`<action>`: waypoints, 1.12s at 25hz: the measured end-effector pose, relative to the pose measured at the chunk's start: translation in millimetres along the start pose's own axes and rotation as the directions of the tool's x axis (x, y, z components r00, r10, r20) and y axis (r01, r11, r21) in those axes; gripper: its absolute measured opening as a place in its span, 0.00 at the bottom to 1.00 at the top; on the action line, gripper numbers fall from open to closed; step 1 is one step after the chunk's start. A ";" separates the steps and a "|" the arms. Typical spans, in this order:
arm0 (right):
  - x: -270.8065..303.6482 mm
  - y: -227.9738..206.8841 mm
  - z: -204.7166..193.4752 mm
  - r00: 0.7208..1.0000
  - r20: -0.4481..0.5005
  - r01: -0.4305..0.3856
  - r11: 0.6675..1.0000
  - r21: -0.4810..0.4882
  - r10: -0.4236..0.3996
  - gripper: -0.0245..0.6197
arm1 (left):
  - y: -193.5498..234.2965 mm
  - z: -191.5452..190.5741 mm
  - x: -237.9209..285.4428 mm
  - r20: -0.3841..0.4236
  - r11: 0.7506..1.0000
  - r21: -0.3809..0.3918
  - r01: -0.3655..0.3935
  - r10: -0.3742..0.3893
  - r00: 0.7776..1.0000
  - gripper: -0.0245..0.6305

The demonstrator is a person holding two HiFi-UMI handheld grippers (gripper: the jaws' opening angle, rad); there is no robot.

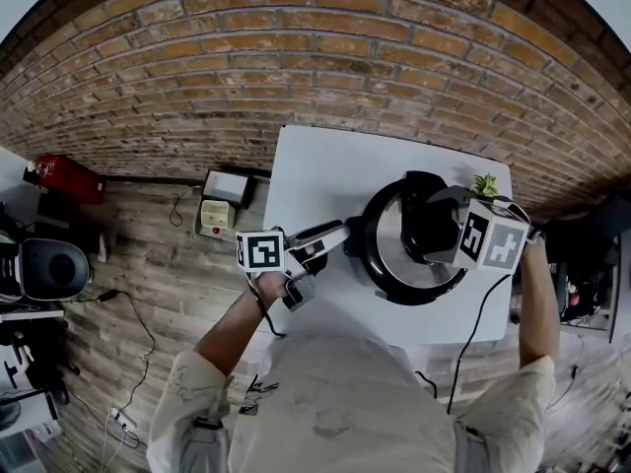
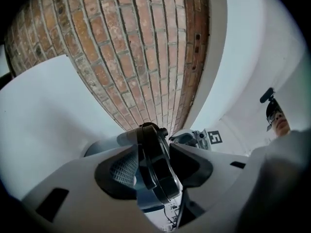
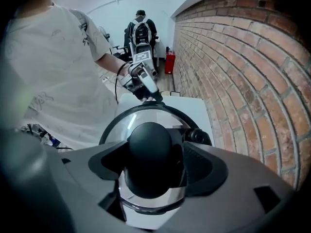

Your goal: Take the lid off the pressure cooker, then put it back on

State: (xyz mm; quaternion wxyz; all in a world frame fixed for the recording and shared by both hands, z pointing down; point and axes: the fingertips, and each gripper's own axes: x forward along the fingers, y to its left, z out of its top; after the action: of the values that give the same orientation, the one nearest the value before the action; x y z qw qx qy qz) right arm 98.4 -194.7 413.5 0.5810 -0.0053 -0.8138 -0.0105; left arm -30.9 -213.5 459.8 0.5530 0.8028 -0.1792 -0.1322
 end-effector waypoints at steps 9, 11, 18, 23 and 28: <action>11.0 6.6 1.3 0.993 -0.041 -0.108 0.994 -0.018 0.108 0.56 | 8.8 0.1 -2.4 0.027 0.998 -0.045 -0.041 0.042 0.999 0.34; 11.2 5.4 0.5 0.994 -0.039 -0.103 0.994 -0.031 0.102 0.55 | 7.5 1.1 -1.3 0.036 0.997 -0.064 -0.038 0.041 0.999 0.34; 11.9 9.6 1.7 0.994 -0.027 -0.110 0.994 -0.027 0.110 0.52 | 14.3 -2.6 -2.3 0.035 0.997 -0.044 -0.068 0.070 0.997 0.35; 12.1 10.0 1.7 0.994 -0.028 -0.105 0.994 -0.035 0.104 0.51 | 19.6 -12.3 16.0 -0.005 0.996 -0.058 -0.066 0.065 0.998 0.36; 10.3 10.7 2.3 0.992 -0.063 -0.115 0.993 -0.038 0.112 0.51 | 16.2 -14.5 23.5 0.018 0.990 -0.141 0.004 -0.001 1.000 0.18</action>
State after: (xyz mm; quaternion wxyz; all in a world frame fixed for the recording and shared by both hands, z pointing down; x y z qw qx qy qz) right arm 93.0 -183.9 422.6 0.6047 -0.0633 -0.7939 0.0058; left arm -6.1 -216.8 479.8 0.6066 0.7608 -0.1734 -0.1525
